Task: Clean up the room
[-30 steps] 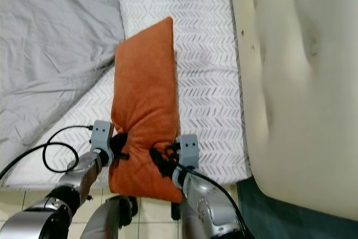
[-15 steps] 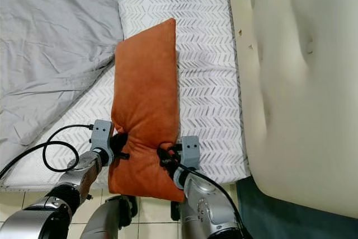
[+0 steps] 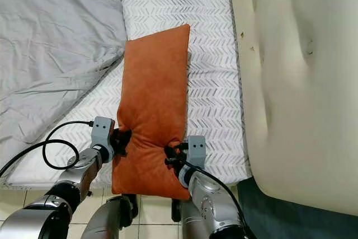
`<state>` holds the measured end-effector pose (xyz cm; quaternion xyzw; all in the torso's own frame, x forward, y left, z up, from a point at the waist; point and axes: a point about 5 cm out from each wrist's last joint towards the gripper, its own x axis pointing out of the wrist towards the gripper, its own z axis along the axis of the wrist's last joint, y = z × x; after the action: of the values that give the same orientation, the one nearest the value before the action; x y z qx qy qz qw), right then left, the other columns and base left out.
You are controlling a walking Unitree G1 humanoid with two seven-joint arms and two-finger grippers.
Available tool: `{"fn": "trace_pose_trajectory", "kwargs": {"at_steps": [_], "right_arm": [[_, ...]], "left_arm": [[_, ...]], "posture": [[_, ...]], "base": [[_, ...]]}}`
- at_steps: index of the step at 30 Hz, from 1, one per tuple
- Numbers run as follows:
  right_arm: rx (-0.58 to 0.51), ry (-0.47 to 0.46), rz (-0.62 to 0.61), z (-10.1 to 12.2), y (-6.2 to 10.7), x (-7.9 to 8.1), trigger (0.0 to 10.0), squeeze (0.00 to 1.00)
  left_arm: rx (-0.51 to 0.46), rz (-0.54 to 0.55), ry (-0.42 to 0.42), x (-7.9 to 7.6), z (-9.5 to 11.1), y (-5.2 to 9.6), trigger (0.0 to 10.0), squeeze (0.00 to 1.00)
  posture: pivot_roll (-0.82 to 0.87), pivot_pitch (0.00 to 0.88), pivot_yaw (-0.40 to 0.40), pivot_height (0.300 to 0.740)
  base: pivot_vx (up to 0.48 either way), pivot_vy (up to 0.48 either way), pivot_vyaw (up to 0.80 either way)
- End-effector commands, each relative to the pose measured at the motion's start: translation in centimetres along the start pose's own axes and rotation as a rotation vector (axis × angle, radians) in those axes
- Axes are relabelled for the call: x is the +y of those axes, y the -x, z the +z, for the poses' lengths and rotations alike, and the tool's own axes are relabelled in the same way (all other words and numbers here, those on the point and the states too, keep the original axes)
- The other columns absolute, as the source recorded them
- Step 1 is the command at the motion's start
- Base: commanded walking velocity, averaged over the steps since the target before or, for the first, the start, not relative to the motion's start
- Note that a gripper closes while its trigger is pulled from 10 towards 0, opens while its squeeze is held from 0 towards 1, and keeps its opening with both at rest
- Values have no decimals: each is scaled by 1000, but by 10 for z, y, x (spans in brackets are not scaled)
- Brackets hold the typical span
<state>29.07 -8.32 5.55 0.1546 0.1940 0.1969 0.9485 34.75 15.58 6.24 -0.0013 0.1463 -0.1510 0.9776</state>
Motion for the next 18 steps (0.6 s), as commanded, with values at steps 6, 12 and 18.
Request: {"fn": "trace_pose_trajectory", "kwargs": {"at_steps": [6,12,18], "right_arm": [[150,-6,-109,-39,8,-22,0,0],[31,84,-231,-9,11,-47,0,0],[-101,183,-376,23,17,-72,0,0]], "left_arm": [[43,-3,-20,7,-14,8,10000,1000],[-112,-118,-110,8,5,18,10000,1000],[-128,-263,-124,-25,-14,45,10000,1000]], "posture": [[-156,469,-42,740],[-118,346,-19,740],[-96,234,1,740]], "base": [[0,0,0],[0,0,0],[0,0,0]]}}
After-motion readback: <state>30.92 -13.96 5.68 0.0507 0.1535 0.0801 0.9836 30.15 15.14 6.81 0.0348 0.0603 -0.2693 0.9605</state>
